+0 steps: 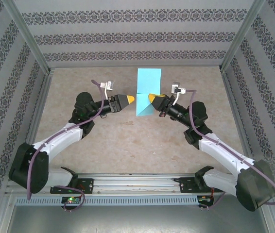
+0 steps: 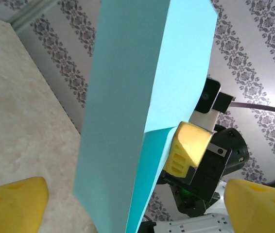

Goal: Fold a paper plane with a square sheet of paper (fold left side to right side)
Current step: Turn over the paper at the center of the table.

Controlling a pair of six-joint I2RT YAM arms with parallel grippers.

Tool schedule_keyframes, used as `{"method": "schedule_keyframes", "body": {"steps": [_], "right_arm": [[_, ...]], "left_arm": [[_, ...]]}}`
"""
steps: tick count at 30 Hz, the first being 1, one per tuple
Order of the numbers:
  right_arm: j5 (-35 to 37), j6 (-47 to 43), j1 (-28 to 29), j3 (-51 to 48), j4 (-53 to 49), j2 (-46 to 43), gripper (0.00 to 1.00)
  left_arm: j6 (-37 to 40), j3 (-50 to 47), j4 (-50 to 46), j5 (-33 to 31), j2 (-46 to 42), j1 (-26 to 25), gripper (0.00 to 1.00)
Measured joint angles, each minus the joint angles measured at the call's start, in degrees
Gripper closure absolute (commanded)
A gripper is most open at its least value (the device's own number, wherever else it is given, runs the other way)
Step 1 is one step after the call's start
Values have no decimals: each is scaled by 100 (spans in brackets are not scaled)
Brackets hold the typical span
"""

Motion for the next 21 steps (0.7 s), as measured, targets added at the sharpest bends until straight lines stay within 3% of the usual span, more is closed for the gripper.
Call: {"method": "schedule_keyframes", "body": {"steps": [6,11,15,21], "right_arm": [[15,-2,155,103,127,269,98],[92,2,195,114,144,433,94],[168,17,195,114,146,459,89],[260,24,195,114,168,455,76]], "left_arm": [[-275,72,354,133,356,-155,26],[-431,76,595,190,411,-216,50],[-448,79,713,258,411,-221,63],[-332,85,638,282,409,-221,91]]}}
